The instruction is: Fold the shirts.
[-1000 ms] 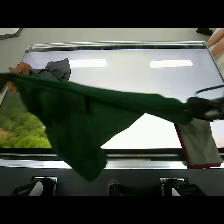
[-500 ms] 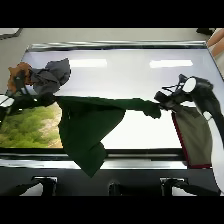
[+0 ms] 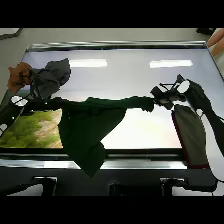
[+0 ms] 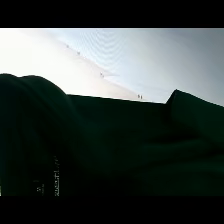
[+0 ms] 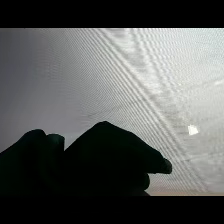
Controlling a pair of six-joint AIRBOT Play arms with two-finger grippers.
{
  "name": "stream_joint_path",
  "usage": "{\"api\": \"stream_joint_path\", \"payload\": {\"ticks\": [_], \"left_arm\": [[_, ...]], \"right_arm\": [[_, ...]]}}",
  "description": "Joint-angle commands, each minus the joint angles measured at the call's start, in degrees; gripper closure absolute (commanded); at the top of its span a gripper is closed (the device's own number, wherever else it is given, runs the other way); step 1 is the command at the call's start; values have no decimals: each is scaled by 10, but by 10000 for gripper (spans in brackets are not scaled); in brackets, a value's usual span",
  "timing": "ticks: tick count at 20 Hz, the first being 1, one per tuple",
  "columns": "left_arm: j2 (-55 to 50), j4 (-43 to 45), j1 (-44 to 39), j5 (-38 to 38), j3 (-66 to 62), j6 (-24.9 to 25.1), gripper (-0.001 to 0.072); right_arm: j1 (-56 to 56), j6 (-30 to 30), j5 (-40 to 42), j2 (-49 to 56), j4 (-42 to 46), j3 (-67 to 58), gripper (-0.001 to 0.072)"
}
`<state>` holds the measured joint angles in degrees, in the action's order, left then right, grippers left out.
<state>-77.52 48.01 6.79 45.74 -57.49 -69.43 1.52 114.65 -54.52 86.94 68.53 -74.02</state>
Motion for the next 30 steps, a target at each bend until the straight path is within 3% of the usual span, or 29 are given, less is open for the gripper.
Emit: {"api": "stream_joint_path", "payload": {"ticks": [1, 3, 4, 5, 6, 7, 9, 12, 14, 17, 20, 21, 26, 27, 28, 30], "left_arm": [[-3, 0, -1, 23, 0, 0, 669], [-3, 0, -1, 38, 0, 0, 668], [-3, 0, -1, 43, 0, 0, 668], [-3, 0, 0, 50, 0, 1, 646], [-1, 0, 3, 61, -1, 0, 382], [1, 1, 11, 86, -6, -3, -13], [6, 36, 50, 167, -30, -17, -7], [28, 106, 128, 269, -35, -63, -5], [51, 126, 169, 300, 13, -71, -4], [88, 102, 182, 300, 143, -60, -2], [99, 18, 177, 287, 251, -4, 22], [99, -3, 172, 279, 276, 6, 69], [97, -22, 123, 202, 310, 6, 74], [97, -23, 110, 185, 310, -1, 138], [97, -24, 97, 165, 310, -10, 277], [97, -25, 75, 139, 310, -21, 372]], "right_arm": [[0, -3, -20, 1, -4, 0, 676], [0, -4, -30, 1, -4, 0, 674], [0, -8, -30, 1, -4, 0, 557], [1, -22, -31, -1, -5, 0, 227], [1, -64, -40, -5, -11, -5, 21], [1, -109, -60, -11, -10, -16, 17], [1, -175, -118, -28, -9, -44, 16], [0, -206, -227, -43, -50, -53, 17], [-16, -235, -255, -36, -92, -20, 17], [-65, -236, -191, -17, -150, 67, 15], [-115, -243, -129, 32, -222, 94, 15], [-126, -243, -108, 46, -246, 94, 15], [-169, -232, -46, 89, -296, 94, 9], [-176, -222, -30, 92, -296, 94, 9], [-185, -207, -12, 95, -296, 94, 10], [-205, -155, 23, 96, -295, 94, 12]]}}
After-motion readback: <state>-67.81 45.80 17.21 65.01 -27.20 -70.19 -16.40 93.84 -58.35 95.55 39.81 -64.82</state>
